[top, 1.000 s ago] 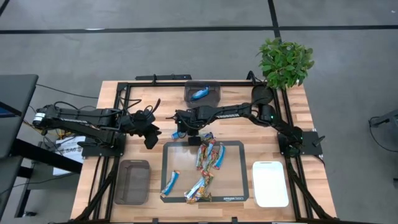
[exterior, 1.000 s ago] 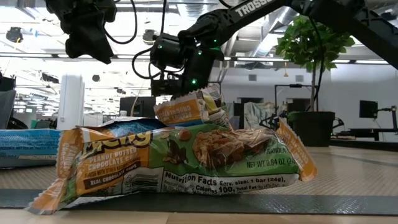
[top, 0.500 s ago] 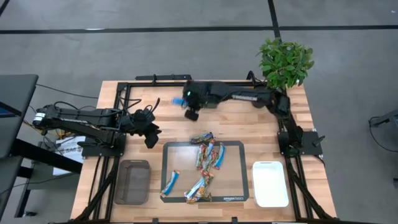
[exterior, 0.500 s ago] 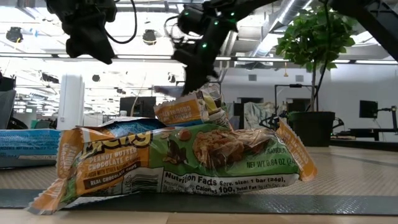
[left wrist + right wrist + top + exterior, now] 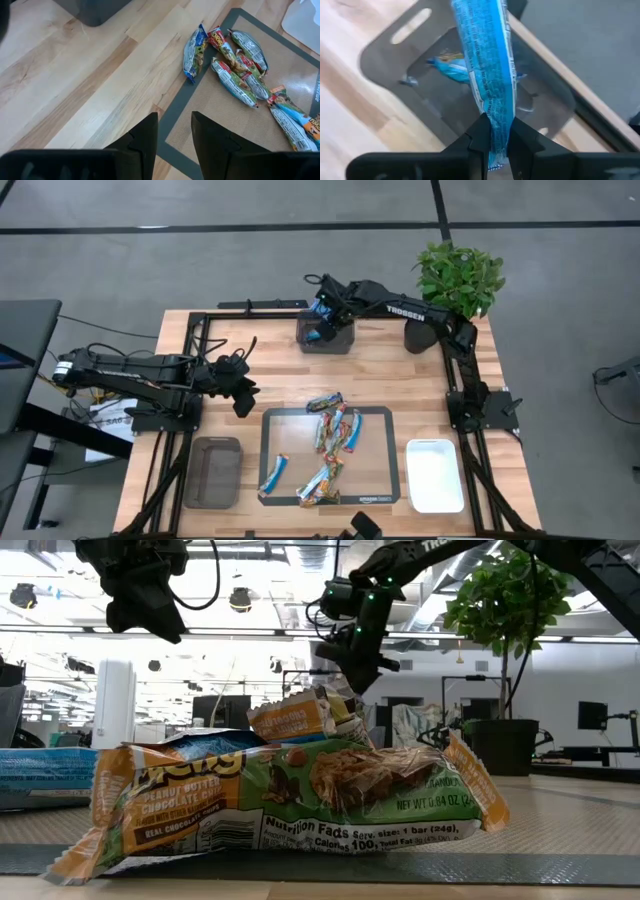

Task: Pick and place Granola Bars by type
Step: Put the blue granola bar into the top black bin

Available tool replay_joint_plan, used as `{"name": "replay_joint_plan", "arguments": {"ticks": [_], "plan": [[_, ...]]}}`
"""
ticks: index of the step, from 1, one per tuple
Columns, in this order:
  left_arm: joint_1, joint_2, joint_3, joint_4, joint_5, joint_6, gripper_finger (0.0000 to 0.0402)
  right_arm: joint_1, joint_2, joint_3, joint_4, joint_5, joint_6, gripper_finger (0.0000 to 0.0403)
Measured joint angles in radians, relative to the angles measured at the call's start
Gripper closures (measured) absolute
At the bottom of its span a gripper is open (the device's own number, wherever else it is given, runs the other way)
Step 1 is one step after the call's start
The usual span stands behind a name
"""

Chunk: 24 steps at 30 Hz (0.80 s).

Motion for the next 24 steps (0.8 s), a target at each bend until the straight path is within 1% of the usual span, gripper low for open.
{"name": "replay_joint_plan", "arguments": {"ticks": [9, 12, 15, 21, 24], "plan": [[0.000, 0.000, 0.000, 0.000, 0.000, -0.006, 0.0292, 0.005, 0.000, 0.000, 0.009, -0.004, -0.011, 0.0362], [0.000, 0.000, 0.000, 0.000, 0.000, -0.007, 0.0292, 0.005, 0.000, 0.000, 0.009, -0.004, -0.022, 0.0357], [0.000, 0.000, 0.000, 0.000, 0.000, -0.015, 0.0292, 0.005, 0.000, 0.000, 0.008, -0.004, -0.036, 0.0340], [0.000, 0.000, 0.000, 0.000, 0.000, -0.023, 0.0292, 0.005, 0.000, 0.000, 0.008, -0.004, -0.036, 0.0289], [0.000, 0.000, 0.000, 0.000, 0.000, -0.023, 0.0292, 0.010, 0.000, 0.000, 0.016, -0.044, -0.069, 0.0269]]}}
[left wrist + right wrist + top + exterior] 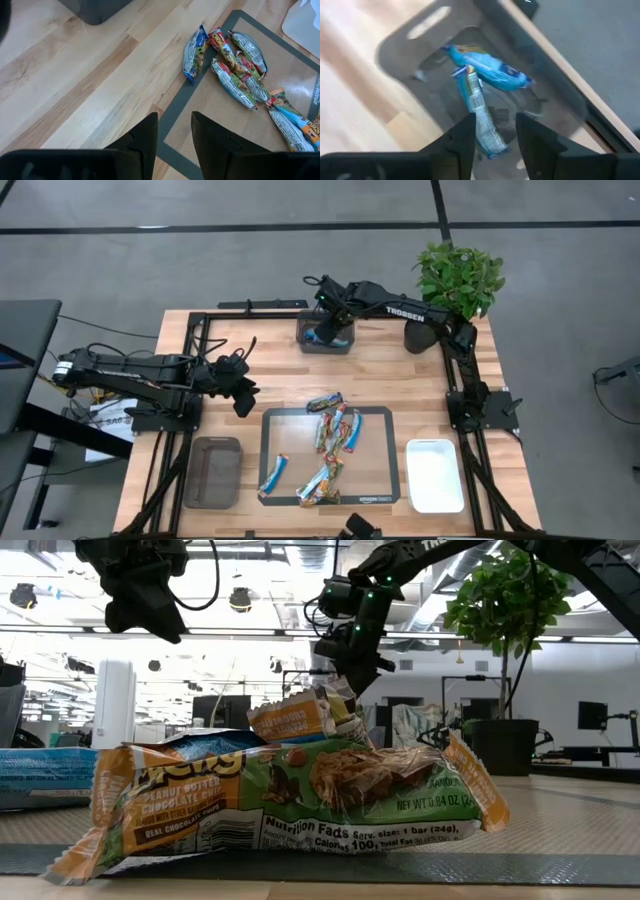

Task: Pick and place Granola Bars by type
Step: Put the blue granola bar into the top black bin

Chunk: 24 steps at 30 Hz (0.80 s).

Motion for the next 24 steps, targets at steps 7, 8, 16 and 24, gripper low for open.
{"name": "replay_joint_plan", "arguments": {"ticks": [7, 8, 16, 24], "plan": [[0.000, 0.000, 0.000, 0.000, 0.000, 0.002, 0.0292, 0.049, 0.000, 0.000, 0.019, -0.213, -0.092, 0.0251], [0.000, 0.000, 0.000, 0.000, 0.000, 0.002, 0.0292, 0.062, 0.000, 0.000, 0.018, -0.243, -0.099, 0.0251], [0.000, 0.000, 0.000, 0.000, 0.000, 0.004, 0.0292, 0.195, 0.000, 0.000, -0.102, -0.433, -0.264, 0.0251], [0.000, 0.000, 0.000, 0.000, 0.000, 0.002, 0.0292, 0.294, -0.020, -0.049, -0.216, -0.535, -0.395, 0.0268]]}}
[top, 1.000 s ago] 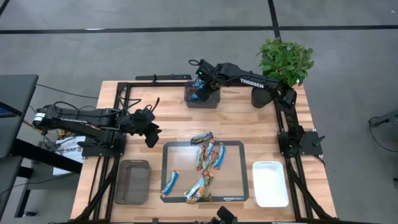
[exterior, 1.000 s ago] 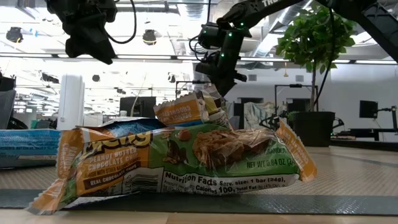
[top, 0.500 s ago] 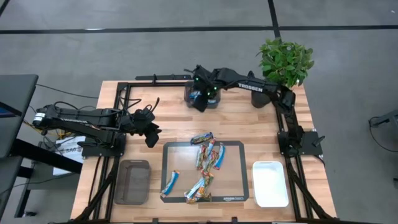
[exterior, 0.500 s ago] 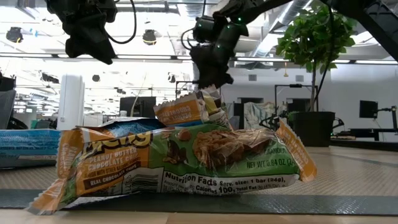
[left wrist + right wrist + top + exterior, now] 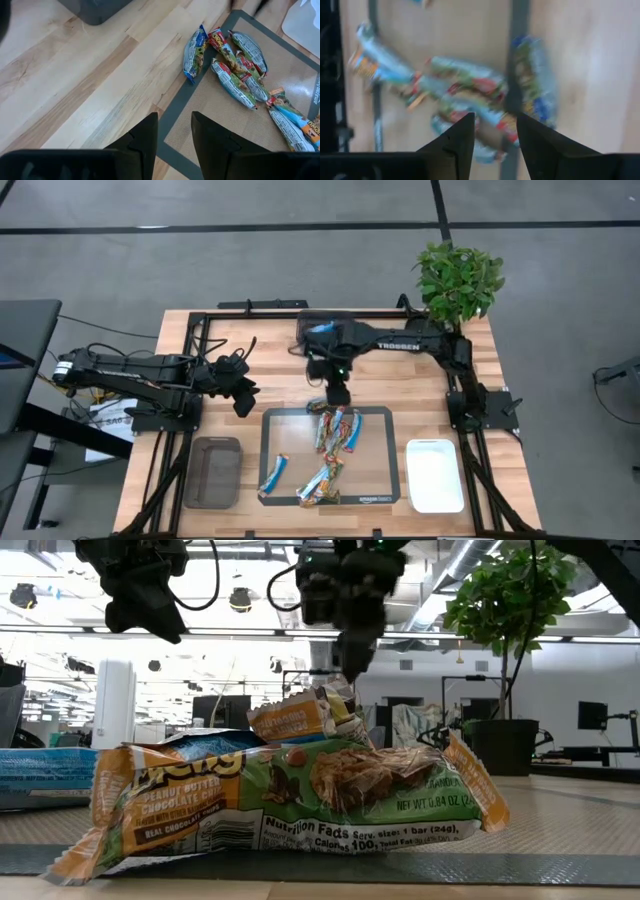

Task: Pick and place Granola Bars by type
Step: Put the blue granola bar into the top black bin

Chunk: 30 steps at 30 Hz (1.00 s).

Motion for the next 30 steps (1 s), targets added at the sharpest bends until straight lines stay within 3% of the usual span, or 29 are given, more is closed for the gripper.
{"name": "replay_joint_plan", "arguments": {"ticks": [7, 12, 16, 19, 30], "plan": [[0.000, 0.000, 0.000, 0.002, 0.000, -0.010, 0.0292, 0.022, -0.132, -0.227, 0.079, 0.000, 0.004, 0.0276], [0.000, 0.000, 0.000, 0.005, 0.000, -0.011, 0.0292, 0.020, -0.260, -0.437, 0.299, 0.015, 0.085, 0.0273], [0.000, 0.000, 0.000, 0.009, 0.000, -0.012, 0.0292, 0.041, -0.305, -0.531, 0.468, 0.184, 0.119, 0.0274], [0.000, 0.000, 0.000, 0.008, -0.001, -0.012, 0.0292, 0.054, -0.289, -0.553, 0.551, 0.292, 0.105, 0.0276], [0.000, 0.000, 0.000, 0.011, -0.001, -0.043, 0.0292, 0.083, -0.131, -0.552, 0.633, 0.293, 0.067, 0.0275]]}}
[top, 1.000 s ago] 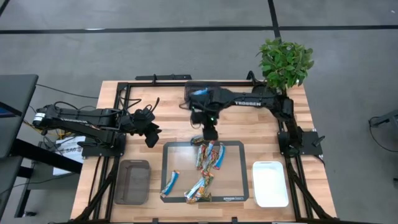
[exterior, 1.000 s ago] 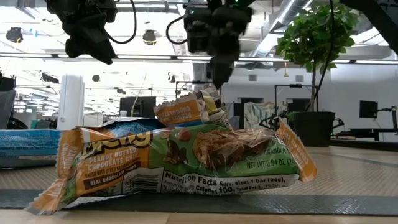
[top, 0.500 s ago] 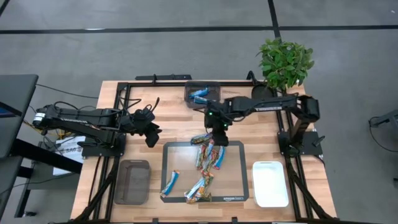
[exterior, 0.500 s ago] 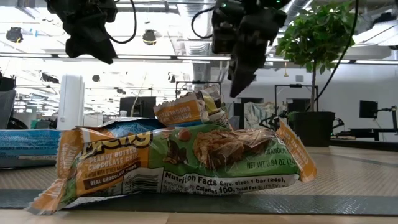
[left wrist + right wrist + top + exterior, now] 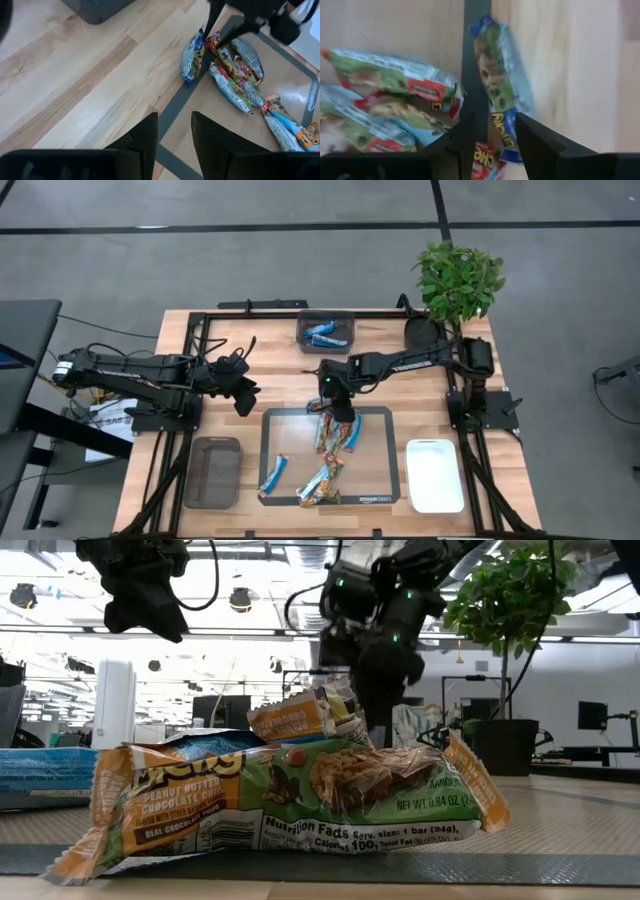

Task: Pick and place Granola Bars by type
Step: Put the blue granola bar into the top black bin

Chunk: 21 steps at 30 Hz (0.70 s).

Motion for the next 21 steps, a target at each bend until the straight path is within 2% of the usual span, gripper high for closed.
{"name": "replay_joint_plan", "arguments": {"ticks": [7, 15, 21], "plan": [[0.000, 0.000, 0.000, 0.001, 0.000, -0.014, 0.0292, 0.004, 0.073, 0.021, 0.004, 0.130, -0.011, 0.0274], [0.000, 0.000, 0.000, 0.001, 0.000, -0.030, 0.0292, -0.003, 0.087, 0.026, 0.038, 0.155, -0.010, 0.0277], [0.000, 0.000, 0.000, 0.002, 0.000, -0.040, 0.0292, -0.011, 0.087, 0.025, 0.027, 0.156, -0.007, 0.0330]]}}
